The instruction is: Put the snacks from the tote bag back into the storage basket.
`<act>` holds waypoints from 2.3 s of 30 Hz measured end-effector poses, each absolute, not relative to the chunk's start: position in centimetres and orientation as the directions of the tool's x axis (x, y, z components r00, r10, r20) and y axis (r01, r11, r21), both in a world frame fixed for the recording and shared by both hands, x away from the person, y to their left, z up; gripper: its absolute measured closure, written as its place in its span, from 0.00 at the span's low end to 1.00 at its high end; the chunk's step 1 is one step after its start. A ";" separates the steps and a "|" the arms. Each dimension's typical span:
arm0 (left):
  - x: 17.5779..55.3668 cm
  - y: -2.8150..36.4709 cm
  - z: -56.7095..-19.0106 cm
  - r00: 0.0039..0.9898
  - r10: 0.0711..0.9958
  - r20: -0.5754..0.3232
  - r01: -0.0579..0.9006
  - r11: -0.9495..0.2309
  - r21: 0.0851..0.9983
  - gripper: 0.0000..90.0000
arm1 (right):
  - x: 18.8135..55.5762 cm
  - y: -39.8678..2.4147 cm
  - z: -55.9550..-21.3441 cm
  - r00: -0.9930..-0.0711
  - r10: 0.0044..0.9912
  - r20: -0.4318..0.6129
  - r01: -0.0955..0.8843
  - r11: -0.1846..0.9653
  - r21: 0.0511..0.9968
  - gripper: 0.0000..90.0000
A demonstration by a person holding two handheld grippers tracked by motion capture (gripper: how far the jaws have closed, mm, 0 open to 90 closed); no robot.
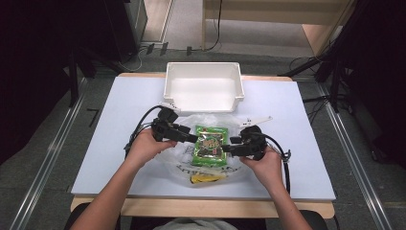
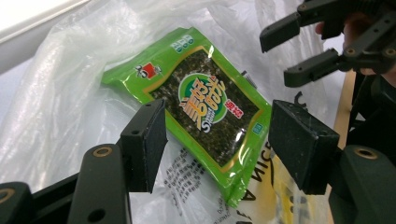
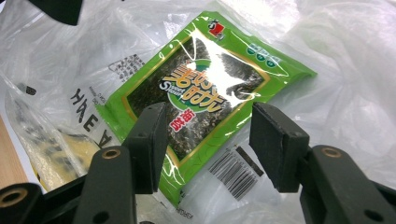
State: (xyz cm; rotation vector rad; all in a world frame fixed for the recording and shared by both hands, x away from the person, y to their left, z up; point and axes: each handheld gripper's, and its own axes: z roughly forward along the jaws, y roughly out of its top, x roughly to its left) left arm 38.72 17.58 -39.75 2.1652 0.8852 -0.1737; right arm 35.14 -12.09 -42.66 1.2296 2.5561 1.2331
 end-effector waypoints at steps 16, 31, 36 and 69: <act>37.0 18.1 -40.3 0.751 0.549 -0.368 0.636 -0.452 0.625 0.43 | 34.8 -12.9 -42.8 -0.660 0.696 0.282 0.651 0.342 0.677 0.52; 36.2 16.7 -42.2 0.755 0.554 -0.350 0.633 -0.478 0.609 0.92 | 34.8 -12.2 -43.5 -0.661 0.697 0.277 0.653 0.353 0.670 0.52; 36.4 16.2 -42.9 0.756 0.555 -0.348 0.635 -0.494 0.593 0.96 | 34.9 -12.0 -43.7 -0.661 0.699 0.273 0.654 0.359 0.665 0.53; 36.7 15.8 -44.5 0.737 0.569 -0.365 0.661 -0.496 0.563 0.96 | 35.1 -10.5 -44.1 -0.647 0.712 0.273 0.665 0.353 0.658 0.59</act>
